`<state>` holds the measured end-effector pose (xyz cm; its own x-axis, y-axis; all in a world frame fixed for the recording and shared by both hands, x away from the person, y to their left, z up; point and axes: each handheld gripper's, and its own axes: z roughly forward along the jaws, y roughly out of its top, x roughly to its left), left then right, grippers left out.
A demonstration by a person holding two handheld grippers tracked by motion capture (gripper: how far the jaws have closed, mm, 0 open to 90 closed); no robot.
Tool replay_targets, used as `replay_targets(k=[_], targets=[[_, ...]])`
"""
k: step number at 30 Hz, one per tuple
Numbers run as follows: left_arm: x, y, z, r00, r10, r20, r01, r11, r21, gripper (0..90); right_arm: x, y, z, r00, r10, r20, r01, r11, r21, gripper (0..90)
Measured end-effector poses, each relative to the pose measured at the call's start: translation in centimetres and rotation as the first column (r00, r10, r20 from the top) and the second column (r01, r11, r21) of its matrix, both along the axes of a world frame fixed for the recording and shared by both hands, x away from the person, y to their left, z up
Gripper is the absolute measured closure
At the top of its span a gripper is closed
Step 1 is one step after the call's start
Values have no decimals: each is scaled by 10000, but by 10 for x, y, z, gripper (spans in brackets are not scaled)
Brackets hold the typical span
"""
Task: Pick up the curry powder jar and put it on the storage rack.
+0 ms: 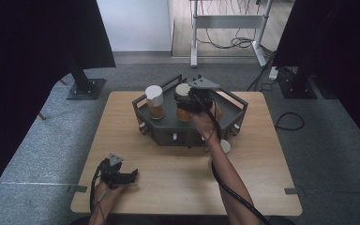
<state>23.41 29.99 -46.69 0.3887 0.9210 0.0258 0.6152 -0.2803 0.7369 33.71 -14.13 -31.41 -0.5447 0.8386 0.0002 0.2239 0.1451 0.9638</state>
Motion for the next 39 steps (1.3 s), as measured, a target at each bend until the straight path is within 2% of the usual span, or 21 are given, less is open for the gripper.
replay_targets(k=[9,21,35,37,39], targets=[[0,0,0,10000,-20,2,20,10000,10,25,11,1,-9,9999,-106,-13,106,9999,-47,327],[0,0,0,10000,-29,5,29,10000,13,25,20,1,-20,9992,-273,-283,274,9996,32,327],[0,0,0,10000,-40,3,40,10000,17,25,18,1,-25,9994,-297,-170,299,9995,134,320],[0,0,0,10000,-39,5,39,10000,16,25,19,0,-25,9994,-245,-224,249,9996,161,304],[0,0,0,10000,-39,4,39,10000,15,25,22,-4,-25,9994,-50,-332,61,9994,343,245]])
